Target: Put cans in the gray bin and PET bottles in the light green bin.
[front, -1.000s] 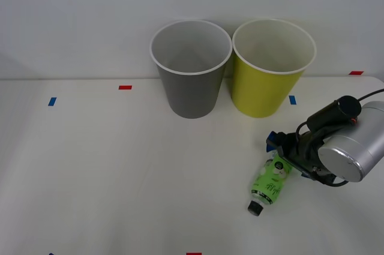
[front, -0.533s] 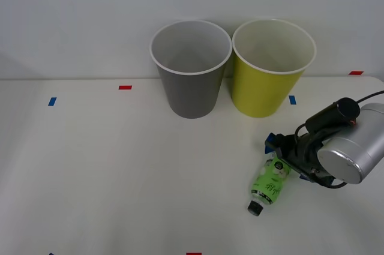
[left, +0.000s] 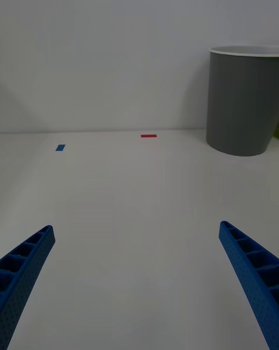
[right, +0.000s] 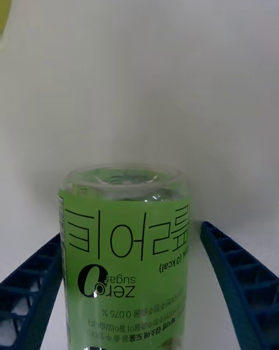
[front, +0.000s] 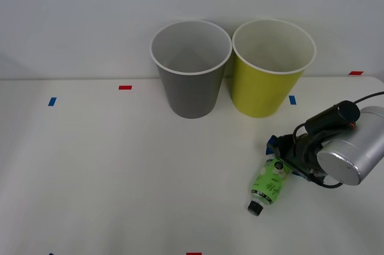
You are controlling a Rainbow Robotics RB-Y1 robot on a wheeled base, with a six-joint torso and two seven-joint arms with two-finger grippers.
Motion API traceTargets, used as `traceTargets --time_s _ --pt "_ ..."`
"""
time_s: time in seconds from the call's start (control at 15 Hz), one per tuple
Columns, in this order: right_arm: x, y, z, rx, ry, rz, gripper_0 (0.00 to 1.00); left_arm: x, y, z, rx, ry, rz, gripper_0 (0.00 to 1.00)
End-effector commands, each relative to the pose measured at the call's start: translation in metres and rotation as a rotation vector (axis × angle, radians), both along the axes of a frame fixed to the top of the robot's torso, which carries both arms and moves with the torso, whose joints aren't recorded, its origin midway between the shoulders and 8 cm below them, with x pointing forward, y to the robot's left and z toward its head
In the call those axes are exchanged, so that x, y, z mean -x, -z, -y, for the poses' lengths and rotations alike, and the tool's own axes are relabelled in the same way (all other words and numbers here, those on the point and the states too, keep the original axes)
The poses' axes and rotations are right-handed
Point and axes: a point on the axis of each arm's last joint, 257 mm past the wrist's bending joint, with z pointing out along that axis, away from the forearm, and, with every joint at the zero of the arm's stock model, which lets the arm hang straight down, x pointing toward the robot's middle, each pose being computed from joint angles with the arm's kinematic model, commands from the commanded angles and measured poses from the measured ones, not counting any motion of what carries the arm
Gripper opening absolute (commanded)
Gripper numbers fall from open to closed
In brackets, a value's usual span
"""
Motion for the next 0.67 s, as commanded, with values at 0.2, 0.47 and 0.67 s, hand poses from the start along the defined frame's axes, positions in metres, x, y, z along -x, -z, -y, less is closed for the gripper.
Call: traceTargets --time_s 0.2,0.47,0.67 --pt "0.001 -0.005 -0.001 0.023 -0.028 0.029 0.00 0.000 0.000 0.000 0.000 0.000 0.000 0.98" --pt "0.011 -0.012 0.003 0.024 -0.040 0.040 0.00 0.000 0.000 0.000 0.000 0.000 0.000 0.97" --pt "0.022 -0.032 0.011 0.065 -0.090 0.052 0.00 0.000 0.000 0.000 0.000 0.000 0.000 0.98"
